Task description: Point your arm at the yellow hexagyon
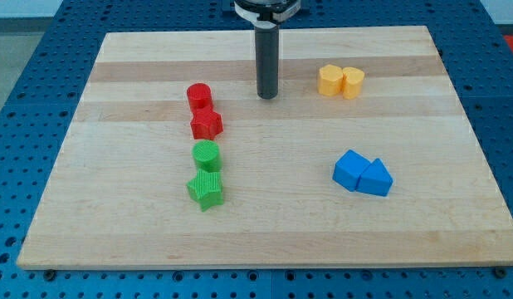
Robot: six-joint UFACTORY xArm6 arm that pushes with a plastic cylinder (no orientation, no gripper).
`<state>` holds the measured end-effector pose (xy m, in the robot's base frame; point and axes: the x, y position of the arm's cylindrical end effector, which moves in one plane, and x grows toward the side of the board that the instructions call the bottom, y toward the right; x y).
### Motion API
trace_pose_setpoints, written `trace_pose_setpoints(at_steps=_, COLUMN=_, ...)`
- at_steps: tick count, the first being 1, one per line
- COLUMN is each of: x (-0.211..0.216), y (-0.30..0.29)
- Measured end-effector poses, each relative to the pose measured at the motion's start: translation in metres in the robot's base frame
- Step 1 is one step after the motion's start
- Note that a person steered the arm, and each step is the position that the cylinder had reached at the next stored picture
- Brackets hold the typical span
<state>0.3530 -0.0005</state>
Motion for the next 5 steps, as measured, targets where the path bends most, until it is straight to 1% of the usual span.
trace_pose_setpoints(at_steps=2, x=0.003, y=0.001)
trace_pose_setpoints(at_steps=3, x=0.041, y=0.010)
trace_pose_setpoints(at_steps=4, x=0.018, y=0.010)
trace_pose_setpoints(at_steps=5, x=-0.026, y=0.010)
